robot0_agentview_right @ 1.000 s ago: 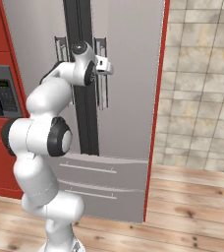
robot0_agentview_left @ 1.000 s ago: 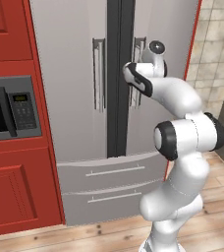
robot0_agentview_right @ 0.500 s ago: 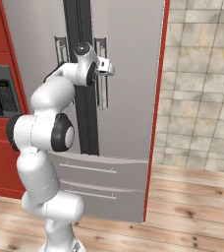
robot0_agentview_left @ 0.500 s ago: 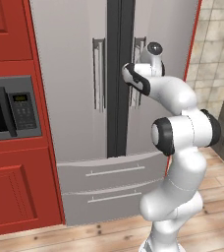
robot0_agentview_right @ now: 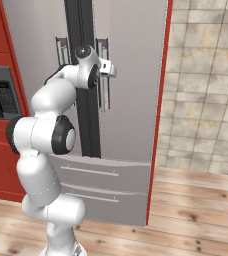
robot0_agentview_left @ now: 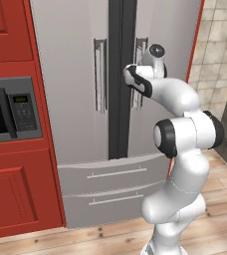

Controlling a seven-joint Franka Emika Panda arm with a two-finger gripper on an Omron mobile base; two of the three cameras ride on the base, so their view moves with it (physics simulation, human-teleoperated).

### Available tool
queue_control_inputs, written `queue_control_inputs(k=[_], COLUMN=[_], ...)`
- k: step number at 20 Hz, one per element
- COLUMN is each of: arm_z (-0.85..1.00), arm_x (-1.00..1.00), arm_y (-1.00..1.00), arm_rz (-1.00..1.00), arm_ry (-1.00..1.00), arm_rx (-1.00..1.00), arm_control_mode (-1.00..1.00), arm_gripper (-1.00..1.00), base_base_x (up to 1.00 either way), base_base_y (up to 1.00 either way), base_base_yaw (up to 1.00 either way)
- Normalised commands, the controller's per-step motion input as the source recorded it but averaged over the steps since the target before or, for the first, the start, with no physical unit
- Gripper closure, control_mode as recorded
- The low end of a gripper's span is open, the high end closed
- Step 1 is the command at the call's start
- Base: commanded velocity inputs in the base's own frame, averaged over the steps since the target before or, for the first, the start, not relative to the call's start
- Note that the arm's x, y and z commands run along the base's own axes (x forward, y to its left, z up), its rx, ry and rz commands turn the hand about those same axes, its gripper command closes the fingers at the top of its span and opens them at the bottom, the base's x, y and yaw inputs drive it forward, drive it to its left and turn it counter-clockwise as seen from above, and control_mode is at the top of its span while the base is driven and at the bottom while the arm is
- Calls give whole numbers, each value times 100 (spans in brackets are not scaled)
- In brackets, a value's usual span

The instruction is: Retrieve the sausage and cheese from the fridge and place them on the cutting board on the counter.

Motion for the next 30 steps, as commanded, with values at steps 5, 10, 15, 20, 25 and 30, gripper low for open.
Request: queue_control_inputs(k=[5, 10, 15, 20, 25, 30], arm_z=[-24, 0, 26, 48, 48, 42], arm_x=[52, 69, 64, -16, -74, -100], arm_y=[3, 0, 4, 0, -39, -99], arm_rz=[0, 0, 0, 0, 0, 0], arm_ry=[-6, -14, -2, 0, 0, 1], arm_rx=[0, 3, 8, 1, 0, 0], arm_control_mode=[-100, -100, -100, -100, -100, -100], arm_gripper=[100, 100, 100, 100, 100, 100], base_base_x=[0, 0, 0, 0, 0, 0], base_base_y=[0, 0, 0, 0, 0, 0], base_base_yaw=[0, 0, 0, 0, 0, 0])
